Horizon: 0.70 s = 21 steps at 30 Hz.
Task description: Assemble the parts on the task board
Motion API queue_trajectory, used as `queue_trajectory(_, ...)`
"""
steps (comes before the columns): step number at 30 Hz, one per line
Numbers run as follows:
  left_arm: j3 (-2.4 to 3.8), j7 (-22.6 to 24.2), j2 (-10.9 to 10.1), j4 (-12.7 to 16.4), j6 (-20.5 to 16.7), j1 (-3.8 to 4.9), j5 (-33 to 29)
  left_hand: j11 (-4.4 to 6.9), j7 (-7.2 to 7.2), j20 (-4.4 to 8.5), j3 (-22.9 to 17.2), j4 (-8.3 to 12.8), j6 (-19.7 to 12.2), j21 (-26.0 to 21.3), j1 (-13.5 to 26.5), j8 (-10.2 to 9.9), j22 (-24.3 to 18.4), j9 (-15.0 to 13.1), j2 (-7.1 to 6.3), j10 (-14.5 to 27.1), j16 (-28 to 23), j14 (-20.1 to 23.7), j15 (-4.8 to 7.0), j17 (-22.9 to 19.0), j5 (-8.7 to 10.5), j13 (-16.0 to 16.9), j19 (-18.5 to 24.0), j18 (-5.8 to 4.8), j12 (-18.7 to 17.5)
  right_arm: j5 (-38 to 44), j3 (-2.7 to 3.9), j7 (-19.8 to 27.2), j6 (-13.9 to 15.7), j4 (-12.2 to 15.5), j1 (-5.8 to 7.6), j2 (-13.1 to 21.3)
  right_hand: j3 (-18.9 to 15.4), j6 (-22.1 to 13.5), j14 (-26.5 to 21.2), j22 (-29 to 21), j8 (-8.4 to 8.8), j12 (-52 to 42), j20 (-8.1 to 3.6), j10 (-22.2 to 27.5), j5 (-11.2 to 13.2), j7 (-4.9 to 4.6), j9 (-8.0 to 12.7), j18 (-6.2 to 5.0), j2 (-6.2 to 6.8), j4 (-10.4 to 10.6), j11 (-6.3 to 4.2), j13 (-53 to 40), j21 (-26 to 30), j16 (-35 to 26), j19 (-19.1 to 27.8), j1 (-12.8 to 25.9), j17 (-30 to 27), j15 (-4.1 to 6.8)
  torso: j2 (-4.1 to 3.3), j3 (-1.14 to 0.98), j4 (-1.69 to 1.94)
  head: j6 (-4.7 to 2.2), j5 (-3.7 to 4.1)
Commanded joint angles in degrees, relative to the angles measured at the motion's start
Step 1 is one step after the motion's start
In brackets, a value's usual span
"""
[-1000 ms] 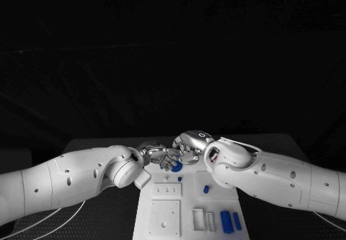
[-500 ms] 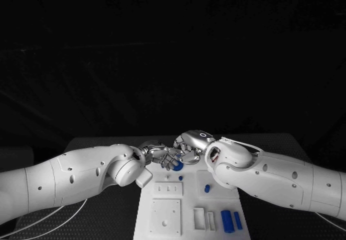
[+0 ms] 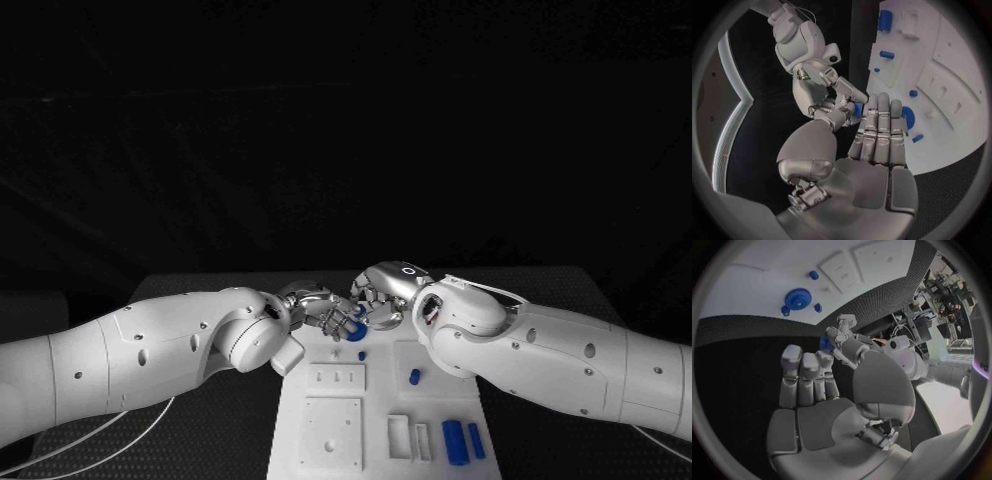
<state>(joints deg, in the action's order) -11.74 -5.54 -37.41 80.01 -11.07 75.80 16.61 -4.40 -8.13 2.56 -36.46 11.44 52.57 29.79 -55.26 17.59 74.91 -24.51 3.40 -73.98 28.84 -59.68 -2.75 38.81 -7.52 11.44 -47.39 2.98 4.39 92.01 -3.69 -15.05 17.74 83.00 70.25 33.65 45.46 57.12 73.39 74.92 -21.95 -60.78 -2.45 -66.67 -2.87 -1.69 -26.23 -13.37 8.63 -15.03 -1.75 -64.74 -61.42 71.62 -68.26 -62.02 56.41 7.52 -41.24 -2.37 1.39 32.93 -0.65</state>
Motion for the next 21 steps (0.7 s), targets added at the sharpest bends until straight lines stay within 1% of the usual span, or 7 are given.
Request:
queue_trajectory(1, 0.18, 1.4, 0.0, 0.3, 1.1, 0.17, -0.5, 0.08, 0.02, 0.00, -0.7, 0.2, 0.6, 0.5, 0.7, 0.3, 1.1, -0.2, -0.41, -0.8, -0.2, -0.1, -0.39, 0.1, -0.04, 0.2, 0.0, 0.55, 0.2, 0.4, -0.10, 0.7, -1.7, 0.2, -0.27, -0.2, 0.4, 3.3, 0.3, 0.3, -0.15, 0.0, -0.03, -0.3, 0.0, -2.97, -0.1, -1.62, -0.44, 0.0, 0.06, 0.1, -0.1, 0.0, -0.3, -0.1, -0.1, 0.03, -0.02, 0.03, 0.03, 0.06, 0.04)
queue_trajectory(9, 0.17, 1.1, -0.1, 0.4, 1.2, 0.17, -0.5, 0.56, 0.49, 0.08, -1.7, 0.4, 1.8, 0.9, 1.5, 1.0, 1.2, -0.5, -0.21, -2.0, 0.0, -0.4, -0.28, 0.4, -0.65, 0.7, -0.1, 0.52, 0.7, 0.4, -0.10, 0.7, -1.8, 0.2, -0.37, -0.2, 0.5, 3.3, 0.3, 0.3, -0.13, 0.0, -0.02, -0.4, 0.0, -2.97, -0.1, -1.63, -0.41, 0.0, 0.07, 0.1, -0.1, 0.0, -0.4, -0.1, -0.1, 0.02, -0.03, 0.03, 0.07, 0.12, 0.02)
queue_trajectory(17, 0.17, 0.9, 0.0, 0.3, 1.0, 0.17, -0.5, 0.62, 0.53, 0.11, -1.8, 0.3, 1.9, 0.9, 1.7, 1.1, 1.2, -0.6, -0.03, -2.2, 0.1, -0.5, -0.25, 0.4, -0.64, 0.7, -0.1, 0.50, 0.8, 0.2, -0.10, 0.8, -1.8, 0.6, -0.42, -0.2, 0.5, 3.3, 0.3, 0.3, -0.11, 0.0, -0.01, -0.4, 0.0, -2.98, -0.1, -1.63, -0.39, 0.0, 0.07, 0.1, 0.0, 0.0, -0.4, -0.1, -0.1, 0.02, -0.05, -0.02, -0.03, 0.13, -0.09)
queue_trajectory(21, 0.17, 0.2, 0.1, 0.2, -0.2, 0.17, -0.2, 0.75, 0.65, 0.18, -1.9, 0.2, 2.2, 1.1, 2.3, 1.2, 1.1, -0.7, 0.27, -2.5, 0.3, -0.6, -0.15, 0.5, -0.68, 0.9, -0.2, 0.49, 0.9, 0.2, -0.10, 0.6, -1.8, 1.0, -0.48, 0.0, 0.5, 3.3, 0.3, 0.3, -0.09, 0.0, 0.00, -0.4, 0.0, -2.98, -0.1, -1.63, -0.37, 0.0, 0.08, 0.1, 0.0, 0.0, -0.4, 0.0, -0.1, 0.01, -0.02, -0.04, 0.00, 0.13, -0.17)
